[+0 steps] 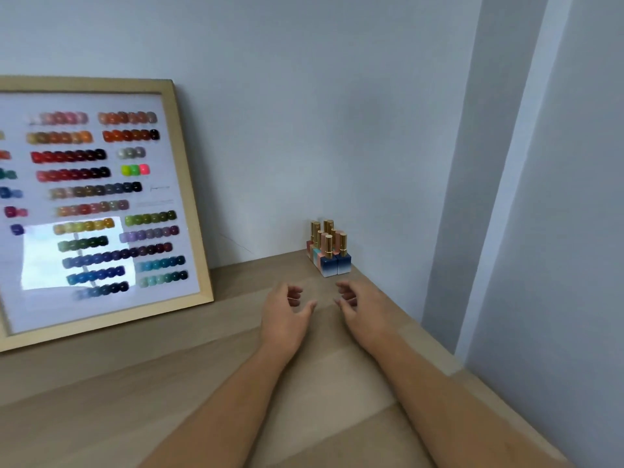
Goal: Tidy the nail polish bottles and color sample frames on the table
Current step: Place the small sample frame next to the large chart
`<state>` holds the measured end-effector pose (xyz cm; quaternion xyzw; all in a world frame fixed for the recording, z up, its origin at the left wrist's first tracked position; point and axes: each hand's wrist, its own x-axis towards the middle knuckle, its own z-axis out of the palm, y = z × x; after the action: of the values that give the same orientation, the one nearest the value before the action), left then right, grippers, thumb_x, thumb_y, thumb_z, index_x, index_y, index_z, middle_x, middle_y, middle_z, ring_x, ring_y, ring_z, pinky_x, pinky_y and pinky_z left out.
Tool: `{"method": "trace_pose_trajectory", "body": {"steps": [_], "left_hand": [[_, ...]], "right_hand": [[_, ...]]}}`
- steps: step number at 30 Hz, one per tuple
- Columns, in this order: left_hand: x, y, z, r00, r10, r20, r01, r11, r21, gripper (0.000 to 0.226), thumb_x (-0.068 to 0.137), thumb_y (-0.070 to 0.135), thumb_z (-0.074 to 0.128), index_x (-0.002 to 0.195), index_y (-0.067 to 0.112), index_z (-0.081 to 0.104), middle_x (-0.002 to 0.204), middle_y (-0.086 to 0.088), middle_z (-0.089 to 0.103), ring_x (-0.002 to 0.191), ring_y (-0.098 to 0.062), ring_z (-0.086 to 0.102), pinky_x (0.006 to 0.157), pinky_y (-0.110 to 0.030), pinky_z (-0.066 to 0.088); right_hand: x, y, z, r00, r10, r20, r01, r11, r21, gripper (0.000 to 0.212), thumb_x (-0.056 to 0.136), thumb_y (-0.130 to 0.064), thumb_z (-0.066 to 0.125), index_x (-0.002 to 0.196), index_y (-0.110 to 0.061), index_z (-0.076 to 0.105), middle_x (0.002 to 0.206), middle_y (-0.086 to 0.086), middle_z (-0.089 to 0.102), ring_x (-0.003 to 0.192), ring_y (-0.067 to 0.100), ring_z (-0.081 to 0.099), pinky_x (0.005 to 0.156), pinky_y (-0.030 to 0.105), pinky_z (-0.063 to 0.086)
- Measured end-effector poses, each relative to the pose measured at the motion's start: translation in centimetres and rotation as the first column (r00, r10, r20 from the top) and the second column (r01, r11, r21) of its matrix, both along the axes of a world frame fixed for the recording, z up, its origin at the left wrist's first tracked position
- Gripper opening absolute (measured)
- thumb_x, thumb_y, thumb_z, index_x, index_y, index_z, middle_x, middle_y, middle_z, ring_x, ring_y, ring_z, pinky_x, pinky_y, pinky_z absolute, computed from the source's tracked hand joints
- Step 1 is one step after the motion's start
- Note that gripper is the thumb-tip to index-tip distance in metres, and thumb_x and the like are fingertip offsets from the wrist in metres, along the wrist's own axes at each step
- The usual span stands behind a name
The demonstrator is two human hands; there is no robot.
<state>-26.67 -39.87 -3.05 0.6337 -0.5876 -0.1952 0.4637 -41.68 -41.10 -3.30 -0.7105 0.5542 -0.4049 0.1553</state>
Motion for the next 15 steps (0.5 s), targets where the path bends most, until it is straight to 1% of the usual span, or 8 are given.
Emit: {"method": "trace_pose_trajectory", "body": {"steps": [3, 4, 5, 8, 9, 12, 15], "left_hand": [[3.5, 3.7, 0.1, 0.999, 0.027, 0.027, -0.026, 0.999, -0.04, 0.026, 0.079, 0.028, 0.07, 0.097, 0.027, 0.051, 0.093, 0.007, 0.056, 0.085, -0.006, 0.053, 0.068, -0.016, 0.039], [5.1, 5.0, 0.2, 0.999, 0.043, 0.029, -0.042, 0.998, -0.055, 0.025, 0.079, 0.026, 0.07, 0.096, 0.027, 0.052, 0.092, 0.007, 0.057, 0.085, -0.007, 0.053, 0.066, -0.016, 0.039], [6.9, 6.3, 0.4, 0.998, 0.06, 0.029, -0.058, 0.996, -0.069, 0.023, 0.079, 0.024, 0.07, 0.095, 0.026, 0.053, 0.091, 0.006, 0.058, 0.084, -0.008, 0.054, 0.067, -0.017, 0.04], [12.4, 10.5, 1.1, 0.992, 0.125, 0.022, -0.122, 0.987, -0.101, 0.018, 0.08, 0.018, 0.07, 0.092, 0.019, 0.057, 0.086, 0.001, 0.061, 0.082, -0.015, 0.058, 0.074, -0.027, 0.048], [14.3, 11.9, 1.2, 0.988, 0.153, 0.028, -0.149, 0.983, -0.108, 0.017, 0.08, 0.018, 0.069, 0.092, 0.019, 0.057, 0.086, 0.001, 0.061, 0.081, -0.015, 0.059, 0.075, -0.029, 0.049], [19.4, 16.1, 1.4, 0.972, 0.228, 0.056, -0.222, 0.97, -0.098, 0.018, 0.082, 0.021, 0.068, 0.095, 0.023, 0.056, 0.087, 0.006, 0.06, 0.082, -0.011, 0.058, 0.074, -0.026, 0.048], [24.3, 20.3, 1.2, 0.947, 0.32, 0.026, -0.315, 0.942, -0.116, 0.016, 0.081, 0.017, 0.068, 0.092, 0.02, 0.057, 0.085, 0.002, 0.062, 0.079, -0.015, 0.059, 0.074, -0.03, 0.049]], "right_hand": [[2.3, 3.0, 0.2, 0.998, 0.055, 0.014, -0.055, 0.998, -0.017, 0.03, 0.088, -0.02, 0.058, 0.118, -0.02, 0.058, 0.095, -0.008, 0.056, 0.08, 0.0, 0.051, 0.072, 0.01, 0.044], [3.2, 3.9, 0.3, 0.997, 0.068, 0.023, -0.068, 0.998, -0.015, 0.029, 0.088, -0.021, 0.058, 0.117, -0.02, 0.058, 0.095, -0.007, 0.057, 0.079, 0.0, 0.051, 0.069, 0.008, 0.043], [4.4, 4.8, 0.4, 0.996, 0.084, 0.036, -0.083, 0.996, -0.015, 0.028, 0.088, -0.021, 0.058, 0.117, -0.02, 0.058, 0.096, -0.006, 0.059, 0.079, 0.0, 0.051, 0.066, 0.005, 0.04], [8.5, 7.1, 0.5, 0.983, 0.163, 0.086, -0.161, 0.986, -0.033, 0.027, 0.088, -0.02, 0.058, 0.114, -0.015, 0.06, 0.096, 0.0, 0.062, 0.08, 0.005, 0.053, 0.063, 0.001, 0.037], [10.1, 8.0, 0.5, 0.976, 0.196, 0.097, -0.193, 0.98, -0.037, 0.027, 0.088, -0.02, 0.058, 0.114, -0.014, 0.06, 0.095, -0.001, 0.061, 0.08, 0.005, 0.053, 0.063, 0.001, 0.037], [15.5, 10.4, 0.4, 0.947, 0.298, 0.118, -0.295, 0.955, -0.039, 0.025, 0.088, -0.021, 0.058, 0.112, -0.015, 0.061, 0.093, -0.002, 0.061, 0.079, 0.005, 0.054, 0.063, 0.002, 0.038], [21.3, 13.1, 0.3, 0.899, 0.406, 0.165, -0.405, 0.913, -0.04, 0.025, 0.086, -0.018, 0.061, 0.11, -0.012, 0.062, 0.09, 0.004, 0.063, 0.075, 0.01, 0.055, 0.063, 0.003, 0.038]]}}
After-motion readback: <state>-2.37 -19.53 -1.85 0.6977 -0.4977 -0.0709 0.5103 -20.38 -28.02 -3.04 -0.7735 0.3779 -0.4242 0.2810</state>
